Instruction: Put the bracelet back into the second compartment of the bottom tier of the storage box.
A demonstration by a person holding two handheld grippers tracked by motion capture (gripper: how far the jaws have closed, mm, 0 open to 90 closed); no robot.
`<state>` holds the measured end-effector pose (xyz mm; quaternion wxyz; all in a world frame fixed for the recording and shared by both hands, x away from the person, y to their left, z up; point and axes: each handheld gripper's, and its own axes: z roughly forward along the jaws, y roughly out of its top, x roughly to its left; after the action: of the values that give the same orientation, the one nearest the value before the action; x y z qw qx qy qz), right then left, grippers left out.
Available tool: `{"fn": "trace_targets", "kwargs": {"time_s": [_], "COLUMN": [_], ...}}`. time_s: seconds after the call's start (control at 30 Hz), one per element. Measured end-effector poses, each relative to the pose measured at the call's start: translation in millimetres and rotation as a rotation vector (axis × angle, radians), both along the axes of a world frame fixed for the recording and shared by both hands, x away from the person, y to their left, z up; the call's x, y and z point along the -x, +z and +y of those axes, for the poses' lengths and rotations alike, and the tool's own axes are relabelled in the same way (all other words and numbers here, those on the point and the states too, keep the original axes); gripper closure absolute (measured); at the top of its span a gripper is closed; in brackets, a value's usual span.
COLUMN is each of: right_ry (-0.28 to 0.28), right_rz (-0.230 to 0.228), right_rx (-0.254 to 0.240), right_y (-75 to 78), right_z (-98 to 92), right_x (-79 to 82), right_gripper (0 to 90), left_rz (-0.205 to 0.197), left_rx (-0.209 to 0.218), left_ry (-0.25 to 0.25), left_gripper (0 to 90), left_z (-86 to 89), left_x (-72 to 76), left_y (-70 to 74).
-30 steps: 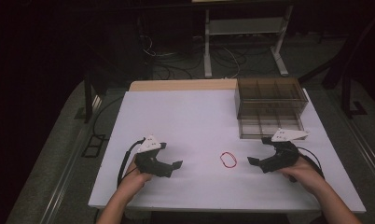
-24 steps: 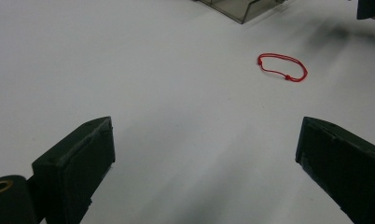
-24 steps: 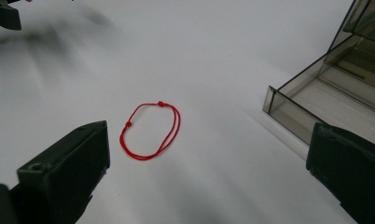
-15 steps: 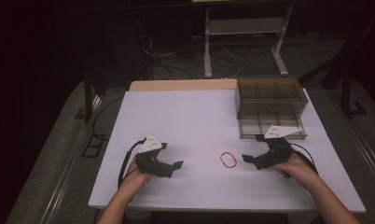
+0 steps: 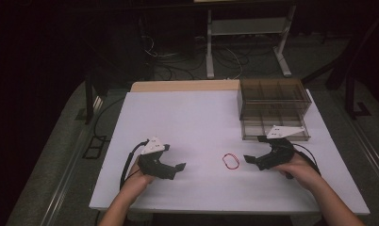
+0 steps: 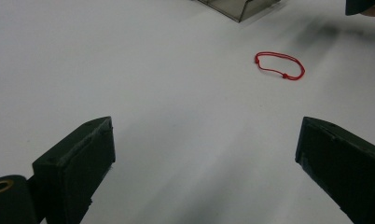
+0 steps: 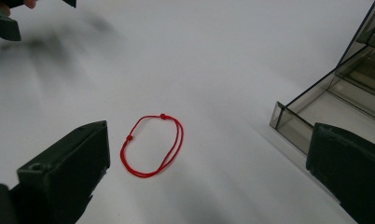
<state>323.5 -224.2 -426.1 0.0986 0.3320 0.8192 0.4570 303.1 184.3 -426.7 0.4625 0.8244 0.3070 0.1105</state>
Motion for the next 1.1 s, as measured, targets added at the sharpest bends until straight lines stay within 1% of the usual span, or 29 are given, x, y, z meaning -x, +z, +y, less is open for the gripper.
{"fn": "trace_targets", "kwargs": {"time_s": [0.03,0.1,0.23,0.43,0.5,0.57,0.6,0.63,0.73,0.83,0.9,1.0,1.1], "right_ry": [0.001,0.001,0.018,0.067,0.08,0.089,0.094,0.095,0.102,0.108,0.116,0.136,0.148], "right_rz": [-0.001,0.001,0.006,0.031,0.04,0.036,0.033,0.041,0.045,0.051,0.055,0.056,0.062], "right_rx": [0.003,0.007,0.029,0.061,0.063,0.062,0.056,0.055,0.059,0.061,0.065,0.062,0.067], "right_y": [0.3,1.2,2.2,2.5,2.4,2.2,2.1,2.2,2.0,2.1,2.1,2.2,1.7], "right_z": [1.2,3.6,8.8,16.4,19.0,20.5,21.2,22.0,24.2,27.1,29.2,32.2,35.3], "right_x": [-1.0,-2.8,-7.0,-11.7,-13.2,-13.9,-14.6,-15.3,-17.6,-20.2,-22.1,-24.5,-26.4], "right_gripper": [0.0,0.0,0.0,0.0,0.5,6.1,7.0,7.6,12.9,15.8,18.2,24.5,26.9], "left_rz": [0.0,0.0,0.0,0.0,0.0,0.002,0.002,0.001,0.001,0.002,0.002,0.0,0.001], "left_rx": [0.005,0.001,0.001,0.003,0.004,0.005,0.005,0.005,0.006,0.006,0.006,0.009,0.008], "left_ry": [0.002,-0.001,-0.001,-0.005,-0.005,-0.005,-0.006,-0.006,-0.006,-0.005,-0.006,-0.004,-0.004], "left_gripper": [3.6,3.6,3.6,3.6,3.6,3.7,3.6,3.7,3.7,3.6,3.7,3.6,3.7], "left_z": [-0.5,-0.5,-0.8,-0.8,-0.8,-0.8,-0.7,-0.7,-0.7,-0.9,-0.9,-0.6,-0.7], "left_x": [0.1,0.2,0.3,0.4,0.3,0.1,0.1,0.1,0.1,0.1,0.0,-0.4,-0.5], "left_y": [0.0,0.0,0.0,0.1,0.0,-0.1,-0.1,-0.1,0.0,-0.1,-0.1,0.0,-0.1]}}
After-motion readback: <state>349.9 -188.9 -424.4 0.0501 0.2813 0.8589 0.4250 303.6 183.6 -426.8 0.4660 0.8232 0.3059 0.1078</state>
